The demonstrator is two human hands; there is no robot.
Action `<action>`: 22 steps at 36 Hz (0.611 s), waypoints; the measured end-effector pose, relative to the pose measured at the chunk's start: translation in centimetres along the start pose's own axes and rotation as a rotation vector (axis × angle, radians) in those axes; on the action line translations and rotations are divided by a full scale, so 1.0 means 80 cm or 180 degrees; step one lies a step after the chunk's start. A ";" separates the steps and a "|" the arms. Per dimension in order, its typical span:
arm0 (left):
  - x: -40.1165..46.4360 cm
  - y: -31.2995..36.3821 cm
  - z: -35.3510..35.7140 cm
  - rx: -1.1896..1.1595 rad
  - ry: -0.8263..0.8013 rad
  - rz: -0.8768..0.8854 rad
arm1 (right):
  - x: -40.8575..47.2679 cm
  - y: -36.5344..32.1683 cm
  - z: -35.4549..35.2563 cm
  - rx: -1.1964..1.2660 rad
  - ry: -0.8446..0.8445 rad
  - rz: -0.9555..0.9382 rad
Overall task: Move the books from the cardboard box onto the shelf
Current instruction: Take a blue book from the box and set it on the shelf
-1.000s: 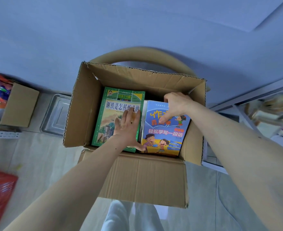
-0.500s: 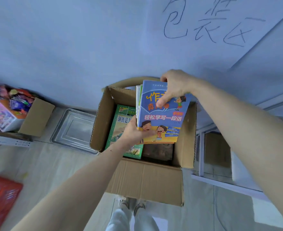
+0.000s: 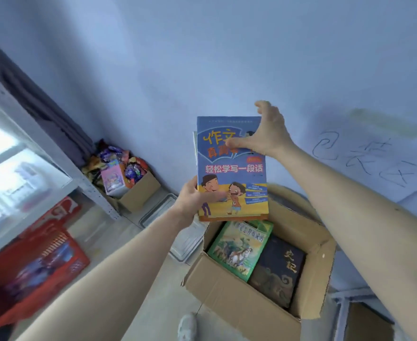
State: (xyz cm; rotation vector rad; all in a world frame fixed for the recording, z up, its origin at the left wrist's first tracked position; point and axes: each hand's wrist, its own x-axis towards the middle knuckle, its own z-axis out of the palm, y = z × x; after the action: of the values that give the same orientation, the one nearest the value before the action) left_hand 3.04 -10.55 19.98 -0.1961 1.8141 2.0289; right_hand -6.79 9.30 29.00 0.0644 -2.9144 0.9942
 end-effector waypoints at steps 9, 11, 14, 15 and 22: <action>-0.126 0.075 -0.129 -0.0333 0.0935 0.0660 | -0.016 -0.200 0.067 0.2301 -0.1292 0.0380; -0.164 0.086 -0.162 -0.0265 0.1157 0.0772 | -0.029 -0.257 0.086 0.2447 -0.1307 0.0196; -0.224 0.099 -0.217 -0.0256 0.1468 0.0850 | -0.054 -0.344 0.117 0.2609 -0.1475 0.0022; -0.245 0.102 -0.238 -0.0300 0.1570 0.0852 | -0.065 -0.373 0.127 0.2664 -0.1563 -0.0033; -0.418 0.097 -0.394 -0.0235 0.2352 0.1024 | -0.168 -0.581 0.226 0.2898 -0.2066 -0.0480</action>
State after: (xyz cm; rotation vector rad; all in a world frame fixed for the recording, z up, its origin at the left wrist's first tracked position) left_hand 25.12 -48.73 34.89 -0.8142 2.3070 2.4562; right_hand 8.56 -38.27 42.10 0.7452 -2.5181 2.5332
